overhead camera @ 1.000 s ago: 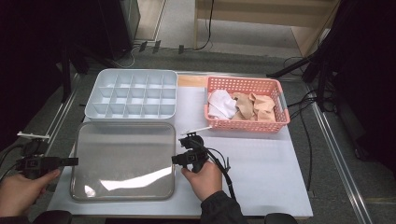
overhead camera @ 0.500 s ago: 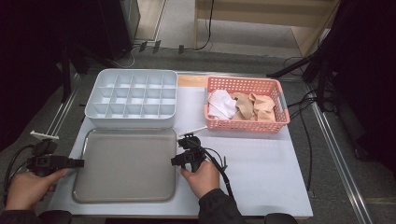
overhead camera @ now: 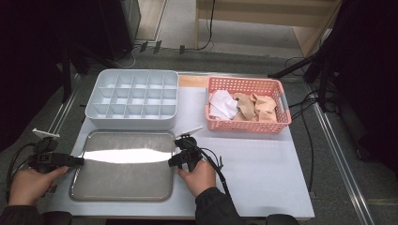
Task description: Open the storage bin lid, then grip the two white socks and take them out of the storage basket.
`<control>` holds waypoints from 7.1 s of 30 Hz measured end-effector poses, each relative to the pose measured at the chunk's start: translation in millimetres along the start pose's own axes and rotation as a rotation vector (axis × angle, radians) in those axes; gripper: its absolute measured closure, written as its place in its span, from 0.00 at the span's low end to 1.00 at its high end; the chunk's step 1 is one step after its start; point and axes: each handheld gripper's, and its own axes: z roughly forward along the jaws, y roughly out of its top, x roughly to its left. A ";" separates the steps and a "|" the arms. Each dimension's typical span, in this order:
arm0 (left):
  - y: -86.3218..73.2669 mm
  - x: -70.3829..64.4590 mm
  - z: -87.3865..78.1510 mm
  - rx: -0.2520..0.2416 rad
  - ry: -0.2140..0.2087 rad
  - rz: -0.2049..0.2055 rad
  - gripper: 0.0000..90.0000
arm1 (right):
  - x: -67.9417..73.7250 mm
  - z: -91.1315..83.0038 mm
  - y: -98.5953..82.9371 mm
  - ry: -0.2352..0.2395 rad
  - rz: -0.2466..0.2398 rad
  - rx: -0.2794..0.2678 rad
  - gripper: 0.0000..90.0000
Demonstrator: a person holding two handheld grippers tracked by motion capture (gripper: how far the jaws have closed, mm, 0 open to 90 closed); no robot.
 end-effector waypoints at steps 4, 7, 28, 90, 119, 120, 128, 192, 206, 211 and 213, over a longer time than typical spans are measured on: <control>-1.3 -1.0 0.1 -0.015 0.006 0.012 0.72 | -1.5 2.7 1.3 0.003 -0.017 0.004 0.71; -3.1 -2.4 0.0 -0.025 0.011 0.026 0.70 | -3.1 2.4 1.1 0.012 -0.038 0.003 0.71; 3.4 -37.2 -11.2 -0.150 -0.012 0.180 0.52 | -13.0 -14.8 7.2 0.042 -0.244 -0.128 0.63; 13.9 -177.1 43.6 -0.195 -0.167 0.587 0.45 | -71.1 -86.5 46.2 0.136 -0.489 -0.360 0.55; 8.9 -184.1 41.4 -0.197 -0.172 0.633 0.46 | -115.0 -117.8 96.3 0.022 -0.430 -0.388 0.55; 8.1 -184.0 41.4 -0.204 -0.170 0.627 0.46 | -115.0 -117.8 96.3 0.022 -0.430 -0.388 0.55; 3.3 -177.7 40.9 -0.215 -0.141 0.619 0.47 | -148.5 -117.3 105.3 -0.027 -0.373 -0.416 0.57; -2.9 -179.9 53.2 -0.185 -0.136 0.650 0.47 | -217.1 -69.2 157.4 -0.150 -0.308 -0.188 0.91; -1.1 -182.5 55.6 -0.179 -0.142 0.651 0.47 | -202.8 -106.3 157.2 -0.092 -0.249 -0.269 0.91; -0.3 -184.8 56.3 -0.181 -0.145 0.658 0.47 | -192.3 -118.5 158.8 -0.091 -0.265 -0.248 0.91; 0.3 -185.7 56.5 -0.179 -0.151 0.661 0.47 | -189.5 -121.5 159.0 -0.088 -0.274 -0.254 0.91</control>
